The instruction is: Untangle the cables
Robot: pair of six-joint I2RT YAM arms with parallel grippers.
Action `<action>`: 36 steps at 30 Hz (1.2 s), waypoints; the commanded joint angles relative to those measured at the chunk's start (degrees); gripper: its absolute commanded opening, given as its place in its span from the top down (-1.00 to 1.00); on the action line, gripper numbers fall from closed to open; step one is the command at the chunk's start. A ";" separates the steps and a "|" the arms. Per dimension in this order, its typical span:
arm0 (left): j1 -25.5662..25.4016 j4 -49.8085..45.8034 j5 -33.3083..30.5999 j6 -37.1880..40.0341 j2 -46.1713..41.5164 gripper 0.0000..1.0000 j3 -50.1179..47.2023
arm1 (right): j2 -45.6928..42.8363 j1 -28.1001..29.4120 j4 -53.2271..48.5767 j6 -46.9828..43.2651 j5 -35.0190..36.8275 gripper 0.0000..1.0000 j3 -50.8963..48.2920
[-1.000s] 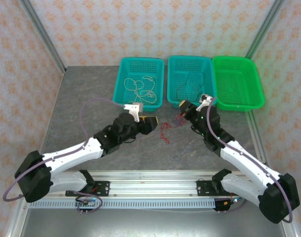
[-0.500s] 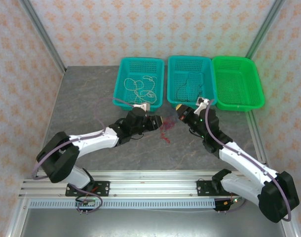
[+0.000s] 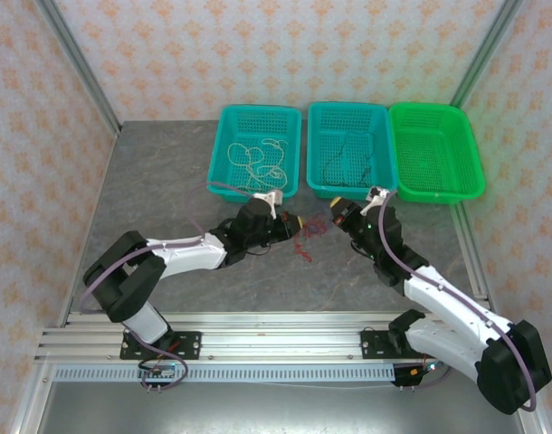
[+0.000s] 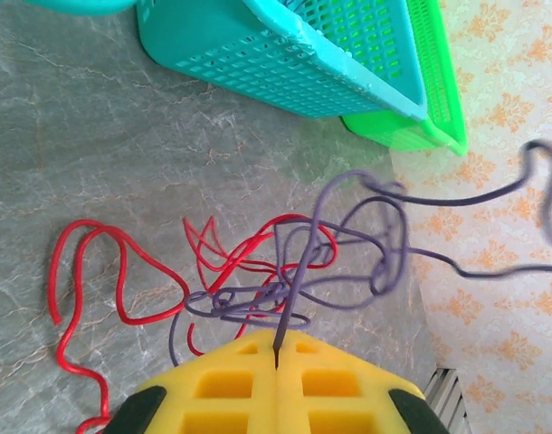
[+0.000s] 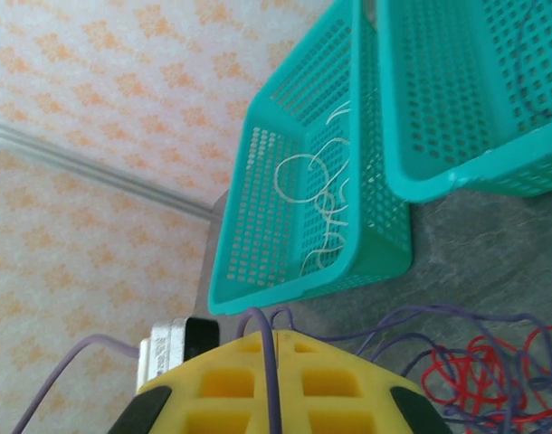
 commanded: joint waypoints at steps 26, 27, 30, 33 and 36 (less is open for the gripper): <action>-1.20 -10.71 -1.72 10.83 -20.29 1.00 0.09 | 10.58 11.37 5.41 -27.68 8.76 -0.40 2.61; -1.24 -10.89 -1.65 10.75 -20.97 1.00 0.13 | 13.95 11.38 7.41 -28.44 9.37 -0.42 3.30; -1.33 -11.17 -1.16 11.13 -23.45 1.00 0.21 | 24.37 11.35 7.07 -27.54 14.74 -0.46 6.49; -1.42 -14.03 -3.43 12.92 -28.47 1.00 0.11 | 31.81 11.25 -1.54 -22.08 24.52 -0.47 10.98; -1.33 -20.36 -12.40 15.92 -38.00 1.00 -1.13 | 34.53 9.37 -7.87 -14.05 29.79 -0.47 11.50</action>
